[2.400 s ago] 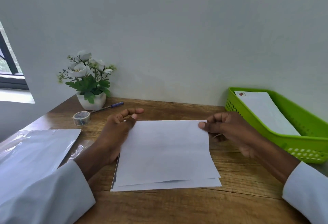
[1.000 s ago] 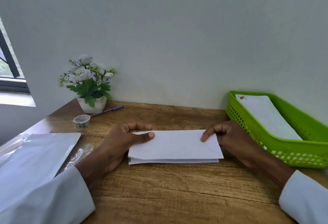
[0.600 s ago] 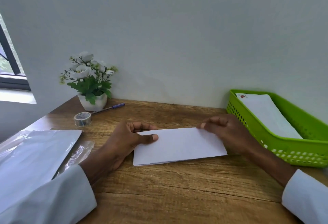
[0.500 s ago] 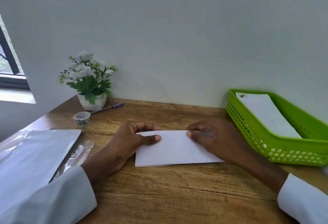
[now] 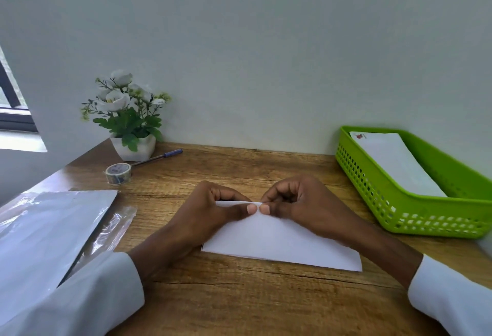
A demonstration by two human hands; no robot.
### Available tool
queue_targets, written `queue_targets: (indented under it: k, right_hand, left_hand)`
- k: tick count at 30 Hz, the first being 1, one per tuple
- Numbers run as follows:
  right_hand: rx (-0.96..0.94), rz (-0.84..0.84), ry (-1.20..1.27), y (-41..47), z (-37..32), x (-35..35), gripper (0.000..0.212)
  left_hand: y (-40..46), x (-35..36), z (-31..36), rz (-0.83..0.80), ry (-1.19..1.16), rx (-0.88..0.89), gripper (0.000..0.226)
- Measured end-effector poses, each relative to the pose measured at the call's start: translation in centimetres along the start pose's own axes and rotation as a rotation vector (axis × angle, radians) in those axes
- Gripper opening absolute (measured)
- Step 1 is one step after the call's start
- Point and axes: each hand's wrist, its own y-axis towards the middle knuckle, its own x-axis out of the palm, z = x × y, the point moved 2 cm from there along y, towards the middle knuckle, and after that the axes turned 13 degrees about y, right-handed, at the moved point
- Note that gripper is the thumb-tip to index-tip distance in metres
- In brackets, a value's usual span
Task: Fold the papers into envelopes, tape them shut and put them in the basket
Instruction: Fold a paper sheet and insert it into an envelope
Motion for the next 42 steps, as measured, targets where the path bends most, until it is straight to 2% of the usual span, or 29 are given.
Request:
queue_targets:
  k: [10,19,30,31,33,36,39,42]
  right_hand:
    - [0.183,0.057,0.036,0.0,0.0,-3.3,0.006]
    - [0.233,0.14,0.115,0.3,0.6,-5.2,0.004]
    - [0.198,0.361,0.322,0.4,2.1,-6.6,0.011]
    - [0.173,0.385,0.316,0.4,2.3,-6.5,0.011]
    - [0.123,0.418,0.255,0.2,2.8,-6.1,0.011]
    - [0.072,0.375,-0.075,-0.3,3.8,-4.6,0.014]
    - [-0.033,0.289,-0.437,-0.9,4.2,-3.3,0.026]
    - [-0.123,0.193,-0.538,-1.5,4.0,-2.0,0.039]
  left_hand:
    - [0.5,-1.4,-0.4,0.043,-0.023,-0.06,0.013]
    - [1.0,-3.0,-1.4,0.121,-0.109,-0.162,0.018]
    - [1.4,-4.2,-2.3,0.209,-0.122,-0.226,0.009]
    - [1.5,-4.3,-2.4,0.23,-0.06,-0.217,0.008]
    - [1.6,-4.5,-2.5,0.282,0.238,-0.136,0.008]
    - [1.5,-3.8,-2.3,0.269,0.63,0.017,0.014]
    - [1.4,-2.5,-2.4,0.173,0.782,0.105,0.029]
    - [1.1,-1.0,-2.2,-0.026,0.837,0.192,0.049]
